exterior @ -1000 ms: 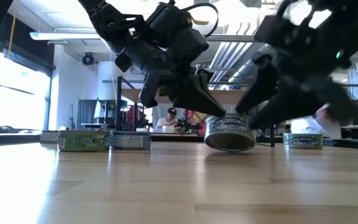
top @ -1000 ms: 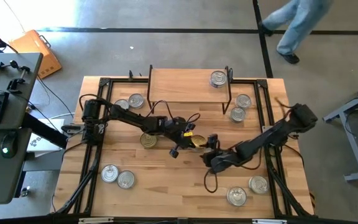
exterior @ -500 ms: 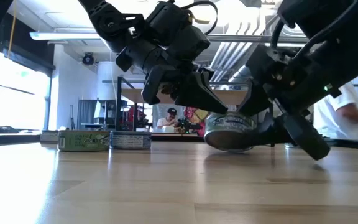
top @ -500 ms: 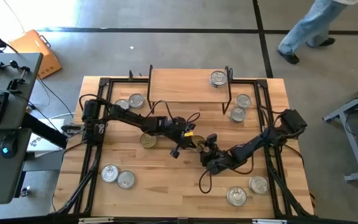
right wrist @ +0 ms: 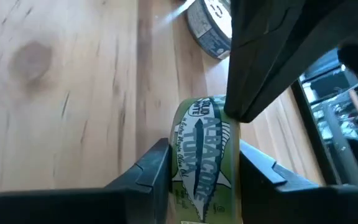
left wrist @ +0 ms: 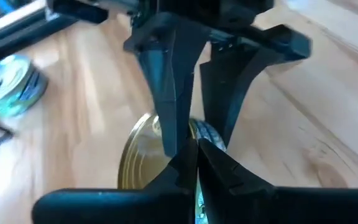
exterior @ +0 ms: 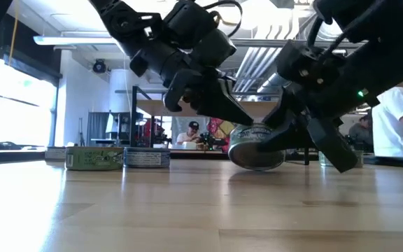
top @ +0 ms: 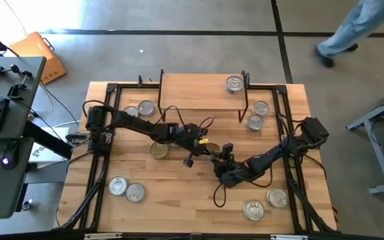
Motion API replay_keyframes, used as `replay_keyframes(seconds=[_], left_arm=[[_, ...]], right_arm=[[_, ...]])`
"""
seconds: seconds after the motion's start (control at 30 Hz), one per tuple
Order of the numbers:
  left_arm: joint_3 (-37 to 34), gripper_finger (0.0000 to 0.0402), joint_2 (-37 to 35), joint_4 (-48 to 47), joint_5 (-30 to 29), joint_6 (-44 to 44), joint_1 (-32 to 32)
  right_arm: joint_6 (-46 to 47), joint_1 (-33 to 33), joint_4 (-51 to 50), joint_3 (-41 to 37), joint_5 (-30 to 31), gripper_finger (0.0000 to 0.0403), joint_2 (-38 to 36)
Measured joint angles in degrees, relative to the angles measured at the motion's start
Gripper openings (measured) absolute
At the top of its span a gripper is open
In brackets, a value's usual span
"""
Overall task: Stack canned seafood by type on shelf
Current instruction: Put the green tuna can on the shelf
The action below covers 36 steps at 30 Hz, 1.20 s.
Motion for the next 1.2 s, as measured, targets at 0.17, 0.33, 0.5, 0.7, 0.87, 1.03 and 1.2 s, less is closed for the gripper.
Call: replay_keyframes(seconds=[0.17, 0.33, 0.5, 0.7, 0.87, 1.03, 1.2], left_arm=[[-0.1, 0.0004, -7.2, -15.6, -8.4, -1.1, -0.6], [-6.2, 0.0004, -16.2, -19.7, -10.3, -7.9, -0.5], [-14.8, 0.0005, -27.7, -15.5, -10.4, -12.5, -3.2], [-20.9, 0.0005, -43.0, -15.4, -10.5, -13.6, -9.6], [-25.7, 0.0005, -53.2, -15.3, -16.9, -14.2, -13.9], [-30.5, 0.0005, -59.1, -15.2, -24.9, -15.0, -15.9], [-33.9, 0.0005, -61.4, -12.7, -27.0, -15.8, -16.1]], right_arm=[[-1.3, 0.9, -4.0, 1.7, -0.9, 0.0115, -1.6], [-9.3, 0.5, -9.6, 7.7, -0.3, 0.0115, -6.2], [-20.4, -2.4, -17.1, 15.5, 2.4, 0.0115, -10.1], [-26.0, -14.7, -22.3, 22.1, -1.3, 0.0115, -11.1], [-32.4, -27.3, -22.1, 26.0, -8.7, 0.0115, -9.6], [-37.1, -36.7, -21.8, 27.7, -18.1, 0.0115, -7.1], [-37.8, -41.0, -20.2, 27.7, -18.1, 0.0136, -6.2]])
